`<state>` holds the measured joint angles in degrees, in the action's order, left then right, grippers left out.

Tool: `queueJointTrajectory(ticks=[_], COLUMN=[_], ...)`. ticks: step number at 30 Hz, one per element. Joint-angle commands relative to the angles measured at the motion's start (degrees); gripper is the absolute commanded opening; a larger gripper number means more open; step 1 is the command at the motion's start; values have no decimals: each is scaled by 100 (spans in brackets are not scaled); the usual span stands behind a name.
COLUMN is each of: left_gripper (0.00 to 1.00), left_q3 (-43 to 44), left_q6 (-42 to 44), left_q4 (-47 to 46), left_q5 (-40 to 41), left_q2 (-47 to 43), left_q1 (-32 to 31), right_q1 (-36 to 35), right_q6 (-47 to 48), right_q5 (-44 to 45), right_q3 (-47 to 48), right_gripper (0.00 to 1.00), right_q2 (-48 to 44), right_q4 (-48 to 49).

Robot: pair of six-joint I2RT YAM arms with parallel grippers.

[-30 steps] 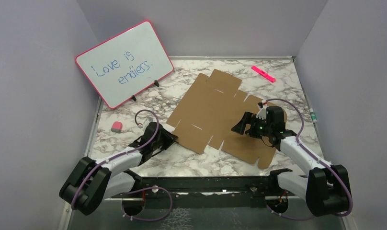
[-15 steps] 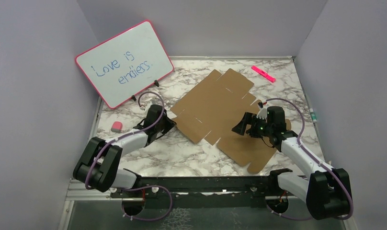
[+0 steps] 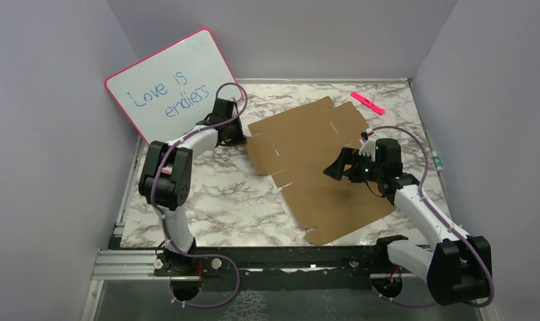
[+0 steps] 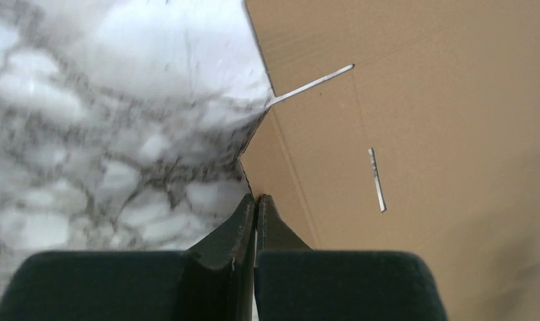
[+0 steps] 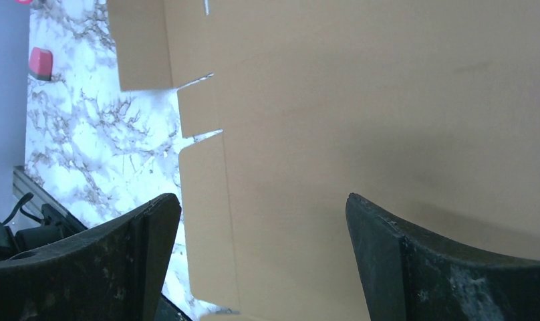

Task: Fold the paper box

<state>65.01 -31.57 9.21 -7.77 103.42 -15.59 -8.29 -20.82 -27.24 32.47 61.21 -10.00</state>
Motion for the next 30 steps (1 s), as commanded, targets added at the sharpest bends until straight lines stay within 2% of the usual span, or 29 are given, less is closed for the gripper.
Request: queueJointTrajectory(ticks=[1, 6, 15, 22, 30], left_gripper=[0, 0, 0, 38, 63], left_q3=[1349, 2146, 3148, 2946, 2195], left_q6=[1600, 2321, 3019, 2506, 1512], left_q4=[1366, 1717, 2263, 2470, 2296], left_q5=[-350, -480, -395, -405, -49], left_q2=[958, 1502, 1669, 1428, 709], left_q1=[21, 30, 96, 109, 176], right_q1=[-32, -41, -73, -167, -252], right_q6=[117, 25, -141, -282, -355], right_q5=[-358, -512, -648, -673, -508], right_q3=[172, 92, 85, 386, 1112], right_gripper=[100, 100, 100, 100, 100], right_q2=[-18, -11, 115, 698, 1772], right_q4=[20, 138, 431, 855, 1562])
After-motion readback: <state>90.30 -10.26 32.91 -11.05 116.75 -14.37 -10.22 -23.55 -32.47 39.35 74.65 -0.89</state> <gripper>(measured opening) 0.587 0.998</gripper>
